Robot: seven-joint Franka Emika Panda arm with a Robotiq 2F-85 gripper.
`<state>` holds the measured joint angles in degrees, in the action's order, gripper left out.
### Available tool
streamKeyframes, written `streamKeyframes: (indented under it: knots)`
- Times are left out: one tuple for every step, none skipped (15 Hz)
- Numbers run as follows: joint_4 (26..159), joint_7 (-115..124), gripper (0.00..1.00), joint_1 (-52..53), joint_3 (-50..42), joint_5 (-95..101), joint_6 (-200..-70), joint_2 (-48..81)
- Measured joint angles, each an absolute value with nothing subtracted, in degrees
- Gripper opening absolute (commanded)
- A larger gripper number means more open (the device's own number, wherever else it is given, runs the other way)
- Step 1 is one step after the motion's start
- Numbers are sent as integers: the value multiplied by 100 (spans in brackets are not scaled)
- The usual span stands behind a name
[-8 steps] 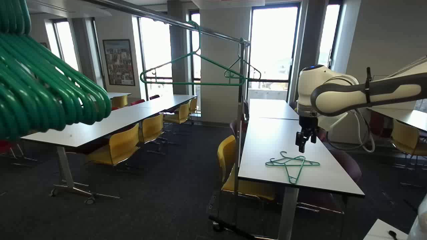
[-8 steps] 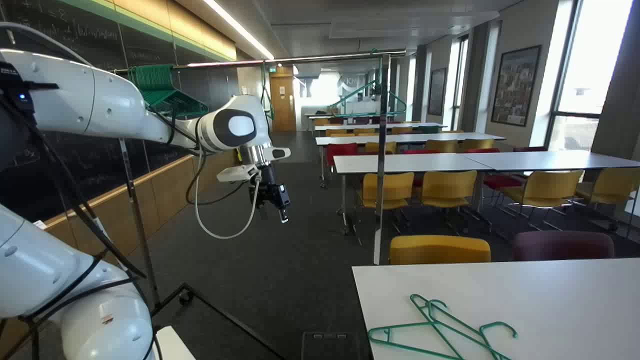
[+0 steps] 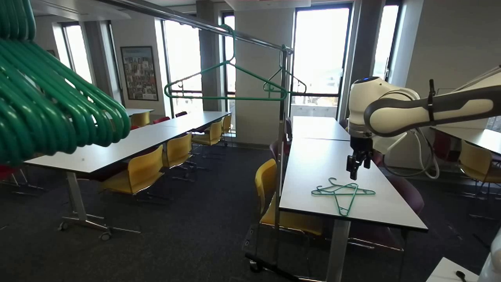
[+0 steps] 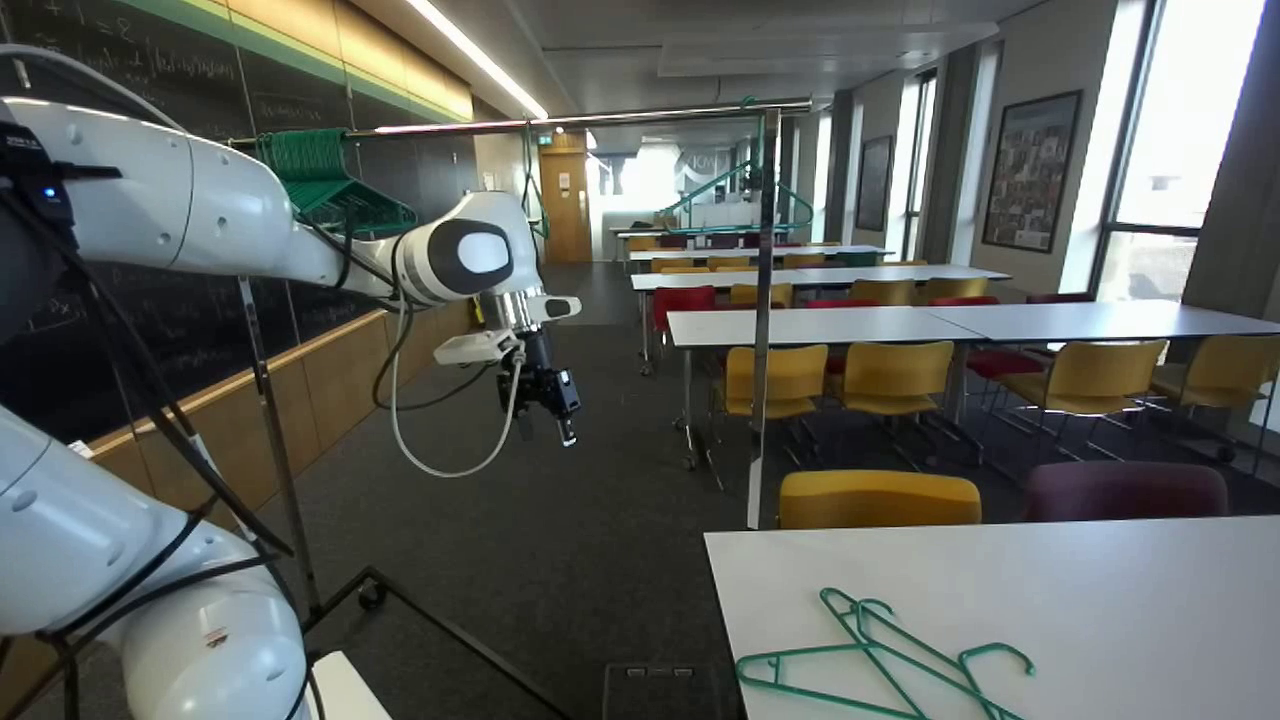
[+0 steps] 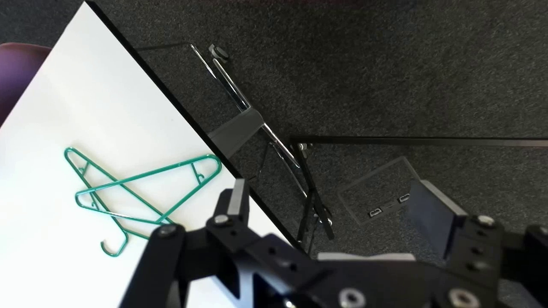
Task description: Pick up one hanger from the table and put it on the right side of the railing
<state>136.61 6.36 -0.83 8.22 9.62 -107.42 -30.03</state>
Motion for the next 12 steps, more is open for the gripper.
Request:
streamKeyframes:
  knots:
    - [13651, 483, 100, -48, 788, 962, -10769, -2957]
    - [13633, 268, 100, -8, 733, 962, -10824, -2885]
    - [13596, -5, 100, 29, 650, 962, -10884, -2788]
    - [13546, -326, 100, 68, 537, 957, -10957, -2671]
    - [13481, -682, 100, 95, 399, 941, -11053, -2531]
    - [13405, -1026, 100, 104, 253, 918, -11135, -2383]
    - [13316, -1340, 100, 107, 102, 885, -11195, -2229]
    - [13217, -1608, 100, 107, -55, 854, -11240, -2067]
    - [13115, -1825, 100, 103, -208, 820, -11262, -1904]
    - [13010, -1910, 100, 83, -335, 790, -11267, -1740]
    - [12911, -1914, 100, 51, -425, 779, -11267, -1582]
    - [12828, -1914, 100, 22, -480, 774, -11267, -1445]
